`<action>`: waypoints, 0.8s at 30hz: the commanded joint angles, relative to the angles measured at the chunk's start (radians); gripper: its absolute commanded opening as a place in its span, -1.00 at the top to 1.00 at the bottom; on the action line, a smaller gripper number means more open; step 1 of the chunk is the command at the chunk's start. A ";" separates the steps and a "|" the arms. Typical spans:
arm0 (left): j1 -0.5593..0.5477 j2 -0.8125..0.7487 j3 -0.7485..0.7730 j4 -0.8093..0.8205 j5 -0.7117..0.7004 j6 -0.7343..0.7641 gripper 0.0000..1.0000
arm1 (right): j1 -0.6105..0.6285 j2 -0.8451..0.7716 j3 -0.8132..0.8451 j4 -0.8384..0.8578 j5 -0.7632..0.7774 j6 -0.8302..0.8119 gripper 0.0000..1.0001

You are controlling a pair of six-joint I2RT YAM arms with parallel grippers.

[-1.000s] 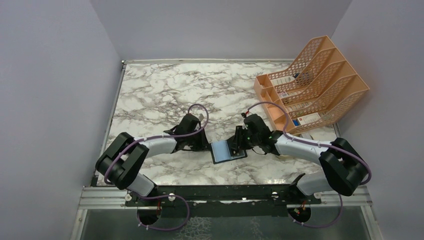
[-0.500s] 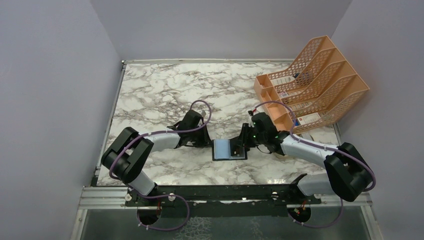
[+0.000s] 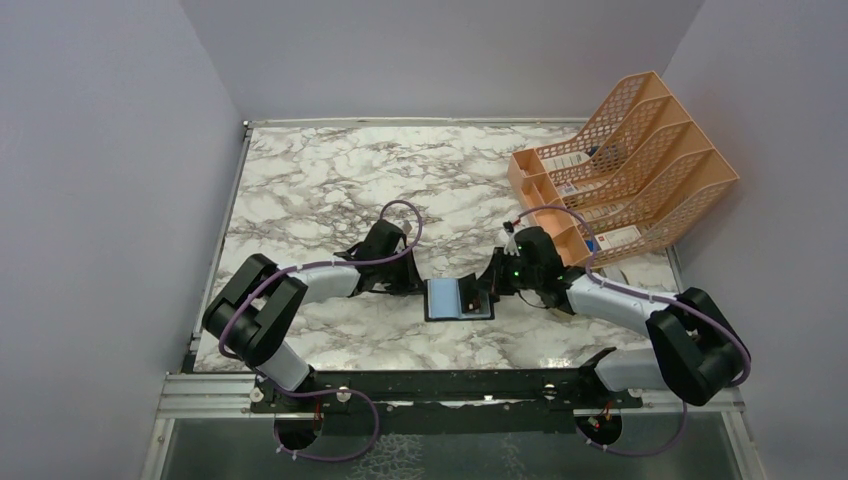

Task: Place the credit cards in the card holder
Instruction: Insert the credit card into the card holder.

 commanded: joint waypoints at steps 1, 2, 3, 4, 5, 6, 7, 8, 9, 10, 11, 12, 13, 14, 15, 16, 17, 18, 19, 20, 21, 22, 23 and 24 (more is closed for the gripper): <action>0.006 0.036 -0.047 -0.072 -0.061 0.022 0.78 | -0.030 -0.028 -0.061 0.079 -0.095 0.031 0.99; 0.006 0.033 -0.049 -0.075 -0.063 0.022 0.78 | -0.038 -0.031 -0.072 0.101 -0.112 0.038 0.99; 0.006 0.030 -0.050 -0.079 -0.066 0.023 0.78 | -0.046 -0.031 -0.080 0.114 -0.127 0.043 0.99; 0.006 0.030 -0.051 -0.082 -0.067 0.025 0.78 | -0.053 -0.028 -0.083 0.120 -0.141 0.048 0.99; 0.006 0.030 -0.051 -0.086 -0.069 0.026 0.78 | -0.059 -0.023 -0.083 0.124 -0.149 0.052 0.99; 0.006 0.030 -0.051 -0.088 -0.070 0.028 0.78 | -0.067 -0.014 -0.085 0.131 -0.164 0.055 0.99; 0.006 0.027 -0.053 -0.090 -0.071 0.028 0.78 | -0.076 -0.007 -0.087 0.141 -0.182 0.059 0.99; 0.006 0.026 -0.055 -0.091 -0.072 0.028 0.78 | -0.084 0.000 -0.090 0.156 -0.200 0.064 0.99; 0.006 0.024 -0.056 -0.091 -0.072 0.028 0.78 | -0.090 0.006 -0.092 0.168 -0.214 0.067 0.99; 0.006 0.022 -0.058 -0.092 -0.072 0.027 0.78 | -0.093 0.010 -0.094 0.177 -0.226 0.069 0.99; 0.006 0.020 -0.060 -0.092 -0.072 0.026 0.78 | -0.096 0.013 -0.095 0.183 -0.232 0.070 0.99; 0.006 0.018 -0.062 -0.093 -0.072 0.026 0.78 | -0.099 0.017 -0.098 0.192 -0.242 0.073 0.99; 0.006 0.016 -0.064 -0.093 -0.073 0.025 0.78 | -0.103 0.021 -0.101 0.203 -0.251 0.075 0.99; 0.006 0.015 -0.066 -0.095 -0.074 0.024 0.78 | -0.105 0.025 -0.104 0.213 -0.257 0.076 0.99; 0.006 0.012 -0.066 -0.095 -0.074 0.023 0.78 | -0.107 0.031 -0.105 0.220 -0.262 0.078 0.98; 0.006 0.010 -0.067 -0.095 -0.072 0.023 0.78 | -0.109 0.038 -0.105 0.226 -0.266 0.079 0.99; 0.006 0.010 -0.068 -0.094 -0.072 0.023 0.78 | -0.112 0.044 -0.106 0.232 -0.270 0.079 0.99; 0.006 0.010 -0.068 -0.094 -0.069 0.022 0.78 | -0.113 0.050 -0.106 0.238 -0.274 0.079 0.98; 0.006 0.010 -0.067 -0.094 -0.067 0.022 0.78 | -0.115 0.058 -0.106 0.244 -0.279 0.079 0.98; 0.006 0.010 -0.068 -0.092 -0.067 0.020 0.78 | -0.118 0.066 -0.106 0.252 -0.283 0.080 0.98; 0.006 0.011 -0.068 -0.092 -0.065 0.019 0.77 | -0.120 0.073 -0.108 0.262 -0.287 0.080 0.98; 0.006 0.011 -0.069 -0.092 -0.064 0.019 0.77 | -0.123 0.082 -0.108 0.272 -0.294 0.083 0.99; 0.006 0.011 -0.069 -0.091 -0.063 0.018 0.77 | -0.125 0.092 -0.109 0.283 -0.301 0.086 0.99; 0.006 0.010 -0.070 -0.091 -0.062 0.017 0.77 | -0.129 0.103 -0.109 0.294 -0.307 0.090 0.99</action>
